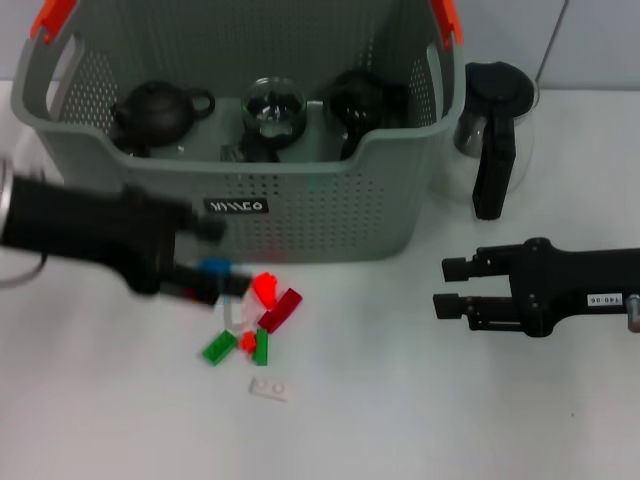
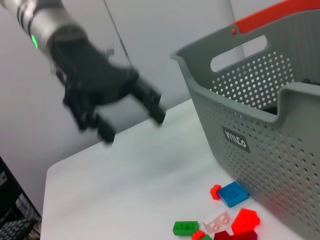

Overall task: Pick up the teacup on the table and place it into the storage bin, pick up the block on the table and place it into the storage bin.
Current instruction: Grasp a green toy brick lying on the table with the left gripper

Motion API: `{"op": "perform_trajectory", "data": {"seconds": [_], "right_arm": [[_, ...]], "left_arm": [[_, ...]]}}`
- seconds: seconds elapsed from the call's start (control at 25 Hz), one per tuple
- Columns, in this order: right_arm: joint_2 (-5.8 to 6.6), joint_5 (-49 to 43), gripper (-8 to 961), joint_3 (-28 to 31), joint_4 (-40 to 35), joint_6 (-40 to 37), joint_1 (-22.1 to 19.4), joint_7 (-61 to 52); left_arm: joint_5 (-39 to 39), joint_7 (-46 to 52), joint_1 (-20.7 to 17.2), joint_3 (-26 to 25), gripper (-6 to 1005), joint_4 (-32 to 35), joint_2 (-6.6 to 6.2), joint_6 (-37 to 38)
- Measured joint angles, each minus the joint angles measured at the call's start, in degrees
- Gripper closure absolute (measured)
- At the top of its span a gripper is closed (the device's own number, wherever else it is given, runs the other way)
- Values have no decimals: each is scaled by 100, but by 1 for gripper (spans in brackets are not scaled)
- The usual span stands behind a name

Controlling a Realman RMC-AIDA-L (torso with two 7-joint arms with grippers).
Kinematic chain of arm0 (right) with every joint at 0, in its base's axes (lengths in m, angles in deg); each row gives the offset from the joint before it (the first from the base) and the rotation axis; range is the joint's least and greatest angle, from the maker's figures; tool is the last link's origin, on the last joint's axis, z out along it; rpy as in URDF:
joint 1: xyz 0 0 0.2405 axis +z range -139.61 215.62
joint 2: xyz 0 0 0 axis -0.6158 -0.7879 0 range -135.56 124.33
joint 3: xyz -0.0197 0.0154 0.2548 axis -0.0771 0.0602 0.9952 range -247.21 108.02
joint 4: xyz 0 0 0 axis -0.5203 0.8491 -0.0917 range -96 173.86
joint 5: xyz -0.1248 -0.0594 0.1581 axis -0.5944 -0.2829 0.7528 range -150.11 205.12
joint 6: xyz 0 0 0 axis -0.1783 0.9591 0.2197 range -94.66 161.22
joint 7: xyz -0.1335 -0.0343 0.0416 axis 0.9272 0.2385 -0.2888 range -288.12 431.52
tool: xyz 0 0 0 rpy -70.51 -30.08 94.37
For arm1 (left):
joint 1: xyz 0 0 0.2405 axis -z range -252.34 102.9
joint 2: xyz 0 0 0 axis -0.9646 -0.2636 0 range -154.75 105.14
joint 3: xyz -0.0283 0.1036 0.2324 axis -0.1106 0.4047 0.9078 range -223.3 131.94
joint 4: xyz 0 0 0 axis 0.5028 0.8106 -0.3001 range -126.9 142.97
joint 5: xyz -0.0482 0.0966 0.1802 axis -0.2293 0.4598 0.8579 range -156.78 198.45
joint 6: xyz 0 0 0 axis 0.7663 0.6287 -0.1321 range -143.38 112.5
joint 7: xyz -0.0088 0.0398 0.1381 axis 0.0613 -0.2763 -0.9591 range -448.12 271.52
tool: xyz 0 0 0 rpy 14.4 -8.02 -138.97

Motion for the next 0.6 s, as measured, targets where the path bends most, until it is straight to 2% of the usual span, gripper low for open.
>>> {"op": "perform_trajectory", "data": {"seconds": [0.24,0.48,0.6], "right_arm": [[-1,0,370,0,3,9,33,-17],[1,0,370,0,7,31,51,-37],[4,0,370,0,7,39,51,-38]], "left_arm": [[805,-305,-31,37,207,-630,88,-66],[1807,-197,135,72,210,-628,310,-271],[2062,225,156,548,212,-590,338,-615]]}}
